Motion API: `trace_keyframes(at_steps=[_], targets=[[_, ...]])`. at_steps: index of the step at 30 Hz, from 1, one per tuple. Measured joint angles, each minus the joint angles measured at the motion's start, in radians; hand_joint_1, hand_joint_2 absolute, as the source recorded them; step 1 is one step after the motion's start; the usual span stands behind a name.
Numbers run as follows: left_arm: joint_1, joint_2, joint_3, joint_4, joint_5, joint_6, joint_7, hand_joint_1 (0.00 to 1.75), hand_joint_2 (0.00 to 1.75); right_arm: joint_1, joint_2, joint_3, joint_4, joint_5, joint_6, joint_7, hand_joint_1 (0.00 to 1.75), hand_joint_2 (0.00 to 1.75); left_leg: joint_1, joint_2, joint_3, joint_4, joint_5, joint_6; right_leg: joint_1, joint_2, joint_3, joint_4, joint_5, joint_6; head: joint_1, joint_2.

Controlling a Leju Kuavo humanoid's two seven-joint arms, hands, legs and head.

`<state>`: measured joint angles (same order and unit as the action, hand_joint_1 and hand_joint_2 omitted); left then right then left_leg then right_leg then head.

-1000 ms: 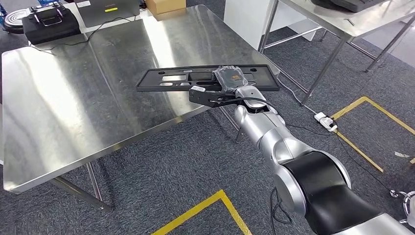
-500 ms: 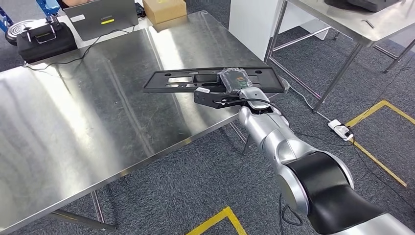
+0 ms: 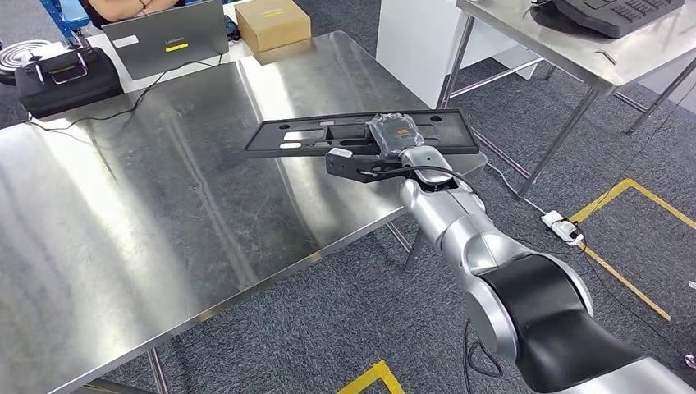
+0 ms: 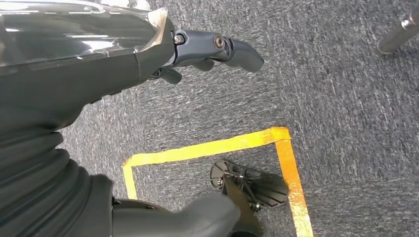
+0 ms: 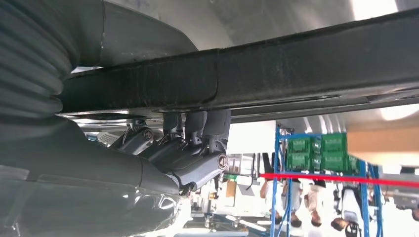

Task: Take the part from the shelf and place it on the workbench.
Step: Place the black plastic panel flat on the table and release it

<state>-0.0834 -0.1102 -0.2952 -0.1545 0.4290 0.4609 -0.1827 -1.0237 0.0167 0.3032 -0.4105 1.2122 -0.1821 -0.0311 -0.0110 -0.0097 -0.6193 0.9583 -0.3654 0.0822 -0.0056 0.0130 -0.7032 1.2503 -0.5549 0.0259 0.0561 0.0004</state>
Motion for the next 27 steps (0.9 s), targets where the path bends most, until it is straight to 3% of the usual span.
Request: trace_keyframes(at_steps=[1,2,4,5,7,9,11,15,17,21,27], targets=[[-0.001,0.0,0.0,0.0,-0.001,0.001,0.0,0.0,1.75,0.003,0.002,0.0,0.0,0.008,0.0,0.001,1.75,1.75,0.0,-0.001,0.001,0.001,-0.004,-0.001,-0.002,-0.001,-0.015,0.016,0.002,0.007,0.0,0.0],[-0.001,0.0,-0.001,0.0,-0.001,0.001,0.001,0.0,1.75,0.005,0.004,0.0,0.0,0.014,0.0,0.001,1.75,1.75,0.0,-0.002,0.003,0.004,-0.008,-0.003,-0.004,-0.002,-0.009,-0.013,0.022,0.018,0.0,0.0],[-0.002,-0.001,-0.003,0.0,-0.002,0.004,0.001,0.0,1.75,0.003,0.011,0.0,0.0,0.023,0.0,0.001,1.75,1.75,0.001,-0.005,0.005,0.015,-0.021,-0.01,-0.008,-0.005,0.048,-0.152,0.09,0.035,0.0,0.0],[-0.003,-0.001,-0.005,0.0,-0.002,0.005,0.001,0.0,1.75,0.0,0.016,0.0,0.0,0.028,0.001,0.0,1.75,1.75,0.0,-0.006,0.004,0.023,-0.028,-0.016,-0.008,-0.007,0.077,-0.214,0.118,0.036,0.0,0.0],[-0.005,-0.002,-0.009,0.0,-0.002,0.008,0.001,0.0,1.75,-0.005,0.029,0.001,0.002,0.039,0.002,-0.001,1.75,1.75,-0.004,-0.006,0.001,0.034,-0.038,-0.021,-0.006,-0.007,0.103,-0.265,0.142,0.025,0.0,0.0],[-0.006,-0.002,-0.011,0.0,0.0,0.012,0.0,0.0,1.75,-0.007,0.044,0.003,0.004,0.051,0.004,-0.002,1.75,1.75,-0.005,-0.005,0.0,0.038,-0.04,-0.011,-0.005,-0.005,0.105,-0.266,0.144,0.018,0.0,0.0],[-0.006,-0.002,-0.012,0.0,0.001,0.015,-0.001,0.0,1.75,-0.008,0.06,0.005,0.006,0.06,0.006,-0.002,1.75,1.75,-0.005,-0.004,0.0,0.037,-0.04,-0.003,-0.004,-0.002,0.105,-0.266,0.144,0.018,0.0,0.0],[-0.009,-0.002,-0.015,0.0,0.009,0.019,-0.006,0.0,1.75,-0.01,0.103,0.019,0.012,0.08,0.017,0.0,1.75,1.75,-0.005,0.0,0.005,0.031,-0.041,-0.002,-0.002,0.002,0.104,-0.266,0.142,0.013,0.0,0.0],[-0.009,-0.002,-0.015,0.0,0.014,0.021,-0.01,0.0,1.75,-0.01,0.123,0.026,0.017,0.089,0.023,0.001,1.75,1.75,-0.004,0.001,0.006,0.029,-0.042,-0.008,0.0,0.002,0.104,-0.266,0.14,0.007,0.0,0.0],[-0.009,-0.003,-0.015,0.0,0.017,0.023,-0.013,0.0,1.75,-0.011,0.151,0.035,0.025,0.096,0.028,0.0,1.75,1.75,0.001,0.001,0.007,0.028,-0.044,-0.03,0.005,0.001,0.105,-0.266,0.138,0.0,0.0,0.0],[-0.009,-0.004,-0.015,0.0,0.02,0.027,-0.02,0.0,1.75,-0.016,0.173,0.047,0.034,0.105,0.038,-0.003,1.75,1.75,0.0,0.001,0.006,0.028,-0.045,-0.034,0.003,0.001,0.105,-0.266,0.137,0.0,0.0,0.0]])
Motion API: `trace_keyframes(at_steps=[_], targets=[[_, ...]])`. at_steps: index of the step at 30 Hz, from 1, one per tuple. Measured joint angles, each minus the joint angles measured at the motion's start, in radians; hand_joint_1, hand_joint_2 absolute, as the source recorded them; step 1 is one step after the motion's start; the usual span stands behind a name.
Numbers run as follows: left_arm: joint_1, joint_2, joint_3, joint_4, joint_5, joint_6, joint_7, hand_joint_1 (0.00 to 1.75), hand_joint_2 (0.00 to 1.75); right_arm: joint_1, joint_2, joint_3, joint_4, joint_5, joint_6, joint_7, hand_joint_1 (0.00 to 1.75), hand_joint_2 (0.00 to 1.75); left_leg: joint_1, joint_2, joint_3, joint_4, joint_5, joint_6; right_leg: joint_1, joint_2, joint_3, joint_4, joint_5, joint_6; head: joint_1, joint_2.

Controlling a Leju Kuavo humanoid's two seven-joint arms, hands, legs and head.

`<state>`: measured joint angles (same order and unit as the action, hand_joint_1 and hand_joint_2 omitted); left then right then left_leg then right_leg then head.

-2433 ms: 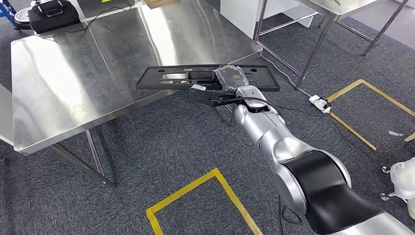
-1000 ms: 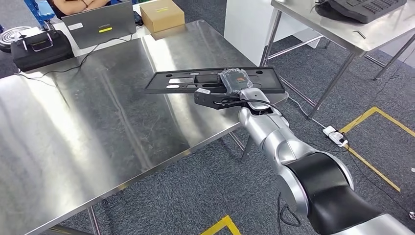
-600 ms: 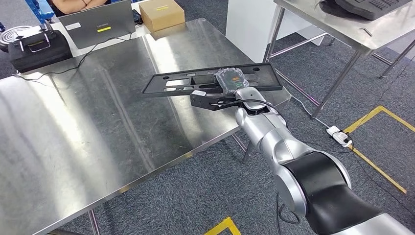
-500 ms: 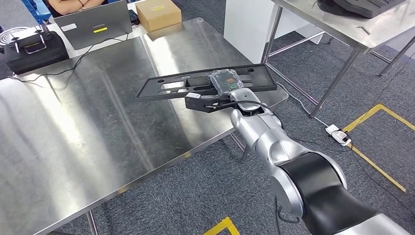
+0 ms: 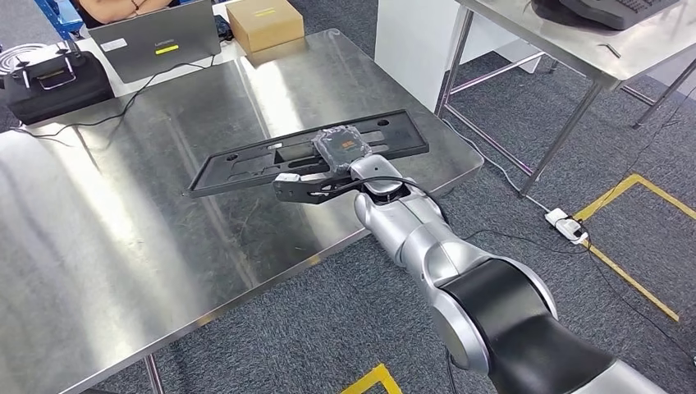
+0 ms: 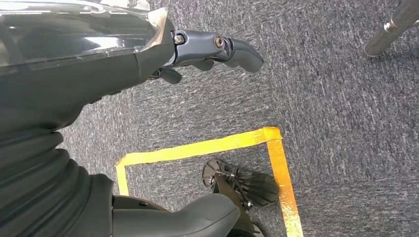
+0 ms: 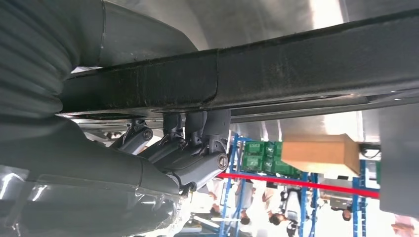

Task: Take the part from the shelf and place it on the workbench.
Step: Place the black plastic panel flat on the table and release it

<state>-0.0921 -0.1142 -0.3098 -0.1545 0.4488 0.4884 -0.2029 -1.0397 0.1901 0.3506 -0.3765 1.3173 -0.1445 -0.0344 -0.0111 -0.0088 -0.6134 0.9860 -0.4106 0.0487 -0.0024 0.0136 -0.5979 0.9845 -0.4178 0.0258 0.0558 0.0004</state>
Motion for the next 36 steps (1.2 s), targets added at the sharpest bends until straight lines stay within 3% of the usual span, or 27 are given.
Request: trace_keyframes(at_steps=[8,15,36], targets=[[0.001,0.0,0.0,0.0,0.009,-0.004,-0.015,0.0,1.75,-0.003,0.03,0.012,0.013,0.007,-0.001,-0.014,1.75,1.75,-0.005,-0.001,-0.001,0.0,0.0,0.0,-0.005,-0.001,0.001,-0.002,0.0,0.0,0.0,0.0],[0.001,0.0,0.0,0.0,0.009,-0.009,-0.018,0.0,1.75,0.003,0.028,0.012,0.019,-0.021,-0.039,-0.064,1.75,1.75,-0.007,-0.001,0.0,0.001,-0.001,0.001,-0.007,-0.001,0.001,-0.002,0.0,0.0,0.0,0.0],[0.001,0.0,0.0,0.0,0.014,0.013,-0.016,0.0,1.75,0.048,0.024,0.008,0.032,-0.04,-0.087,-0.096,1.75,1.75,-0.008,-0.001,-0.001,0.001,-0.001,0.001,-0.008,-0.001,0.001,-0.003,0.0,0.0,0.0,0.0]])
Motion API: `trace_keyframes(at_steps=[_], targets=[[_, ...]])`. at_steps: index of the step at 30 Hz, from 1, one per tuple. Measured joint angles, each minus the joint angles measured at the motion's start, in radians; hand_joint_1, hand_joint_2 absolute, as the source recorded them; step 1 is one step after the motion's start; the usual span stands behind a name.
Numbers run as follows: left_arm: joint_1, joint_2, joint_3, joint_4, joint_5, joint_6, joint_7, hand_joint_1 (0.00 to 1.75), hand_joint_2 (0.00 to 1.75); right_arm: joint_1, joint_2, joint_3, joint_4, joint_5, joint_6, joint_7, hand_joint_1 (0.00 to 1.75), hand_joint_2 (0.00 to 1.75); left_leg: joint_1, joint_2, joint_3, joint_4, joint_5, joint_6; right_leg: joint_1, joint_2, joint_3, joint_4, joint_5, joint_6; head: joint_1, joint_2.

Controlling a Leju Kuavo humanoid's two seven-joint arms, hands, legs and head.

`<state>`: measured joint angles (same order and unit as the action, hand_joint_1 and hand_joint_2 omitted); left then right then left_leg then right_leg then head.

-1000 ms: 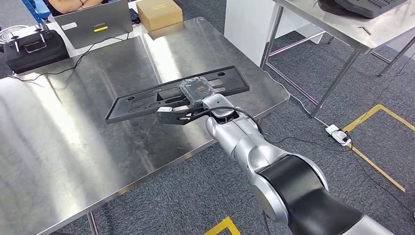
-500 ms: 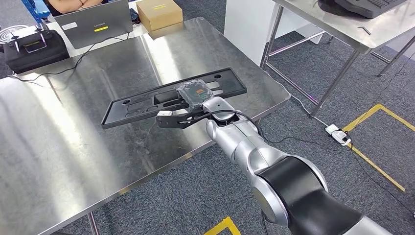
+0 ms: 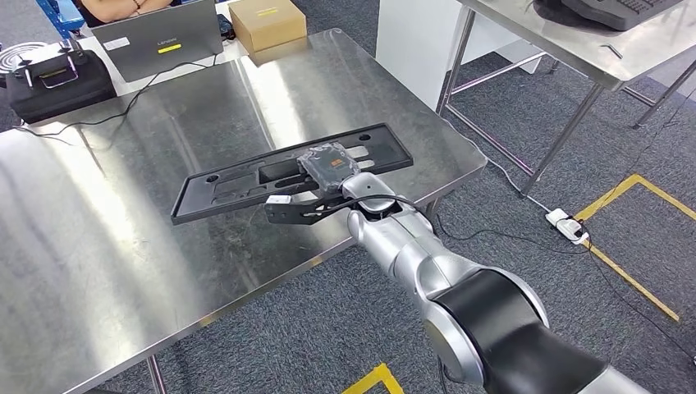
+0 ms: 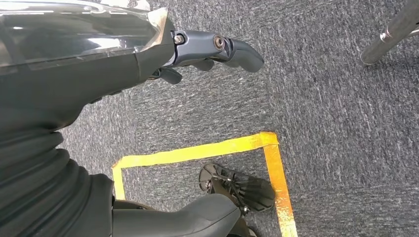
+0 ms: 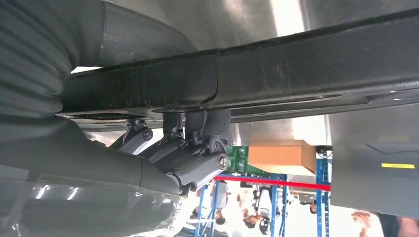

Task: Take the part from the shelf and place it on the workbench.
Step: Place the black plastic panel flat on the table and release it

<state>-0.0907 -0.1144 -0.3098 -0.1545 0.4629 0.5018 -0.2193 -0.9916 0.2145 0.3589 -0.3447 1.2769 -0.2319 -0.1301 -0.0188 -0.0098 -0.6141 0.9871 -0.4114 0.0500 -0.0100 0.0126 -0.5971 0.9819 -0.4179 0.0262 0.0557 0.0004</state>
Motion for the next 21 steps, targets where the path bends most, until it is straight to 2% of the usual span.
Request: trace_keyframes(at_steps=[21], targets=[[0.0,-0.002,0.003,0.0,0.034,0.048,0.011,0.0,1.75,0.04,0.031,-0.004,0.012,-0.008,-0.004,-0.029,1.75,1.75,0.0,0.0,0.0,0.0,0.0,0.0,0.0,0.0,0.0,0.0,0.0,0.0,0.0,0.0]])
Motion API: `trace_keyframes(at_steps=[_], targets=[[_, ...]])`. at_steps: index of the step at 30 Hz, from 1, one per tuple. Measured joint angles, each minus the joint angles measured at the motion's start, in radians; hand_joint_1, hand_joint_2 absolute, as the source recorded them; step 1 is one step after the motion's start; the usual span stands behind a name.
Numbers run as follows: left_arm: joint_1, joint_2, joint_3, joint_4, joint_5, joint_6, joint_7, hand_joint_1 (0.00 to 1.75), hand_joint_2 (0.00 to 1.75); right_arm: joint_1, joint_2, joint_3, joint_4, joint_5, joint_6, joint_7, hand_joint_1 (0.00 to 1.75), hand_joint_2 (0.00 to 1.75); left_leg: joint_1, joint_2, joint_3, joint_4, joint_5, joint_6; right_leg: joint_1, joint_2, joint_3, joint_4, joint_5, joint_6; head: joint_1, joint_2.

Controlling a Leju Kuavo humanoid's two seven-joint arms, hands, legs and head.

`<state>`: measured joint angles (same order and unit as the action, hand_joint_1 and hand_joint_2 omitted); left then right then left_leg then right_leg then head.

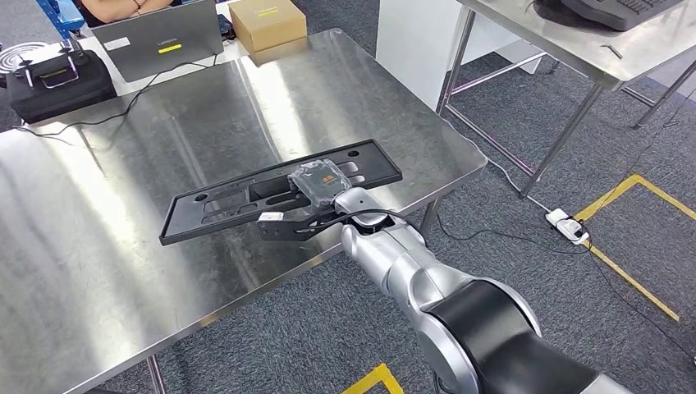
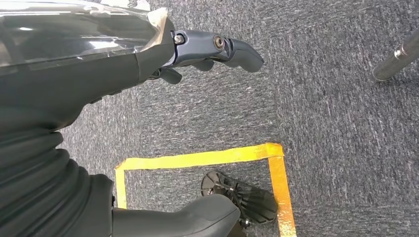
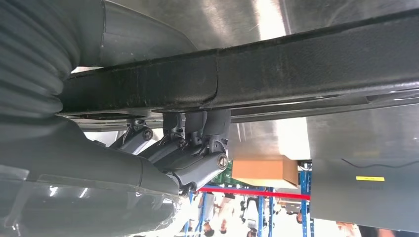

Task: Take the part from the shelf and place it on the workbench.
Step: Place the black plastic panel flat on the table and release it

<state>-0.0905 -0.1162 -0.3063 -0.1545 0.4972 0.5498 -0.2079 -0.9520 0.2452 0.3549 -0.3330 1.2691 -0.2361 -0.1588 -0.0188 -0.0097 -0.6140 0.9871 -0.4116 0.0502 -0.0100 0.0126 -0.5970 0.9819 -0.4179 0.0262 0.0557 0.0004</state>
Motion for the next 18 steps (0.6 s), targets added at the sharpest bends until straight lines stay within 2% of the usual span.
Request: trace_keyframes(at_steps=[2,6,18], targets=[[0.0,0.0,0.001,0.0,0.001,0.0,0.0,0.0,1.75,0.0,0.002,-0.001,0.001,0.0,0.0,0.0,1.75,1.75,0.0,0.0,0.0,0.0,0.0,0.0,0.0,0.0,0.0,0.0,0.0,0.0,0.0,0.0],[0.0,0.0,0.001,0.0,0.001,0.001,0.003,0.0,1.75,0.0,0.006,-0.002,0.003,-0.001,0.001,-0.002,0.0,0.0,0.0,0.0,0.0,0.0,0.0,0.0,0.0,0.0,0.0,0.0,0.0,0.0,0.0,0.0],[0.0,0.0,0.001,0.0,0.003,0.006,0.023,0.0,1.75,0.0,0.018,-0.008,0.008,-0.007,0.004,-0.006,0.0,0.0,0.0,0.0,0.0,0.0,0.0,0.0,0.0,0.0,0.0,0.0,0.0,0.0,0.0,0.0]])
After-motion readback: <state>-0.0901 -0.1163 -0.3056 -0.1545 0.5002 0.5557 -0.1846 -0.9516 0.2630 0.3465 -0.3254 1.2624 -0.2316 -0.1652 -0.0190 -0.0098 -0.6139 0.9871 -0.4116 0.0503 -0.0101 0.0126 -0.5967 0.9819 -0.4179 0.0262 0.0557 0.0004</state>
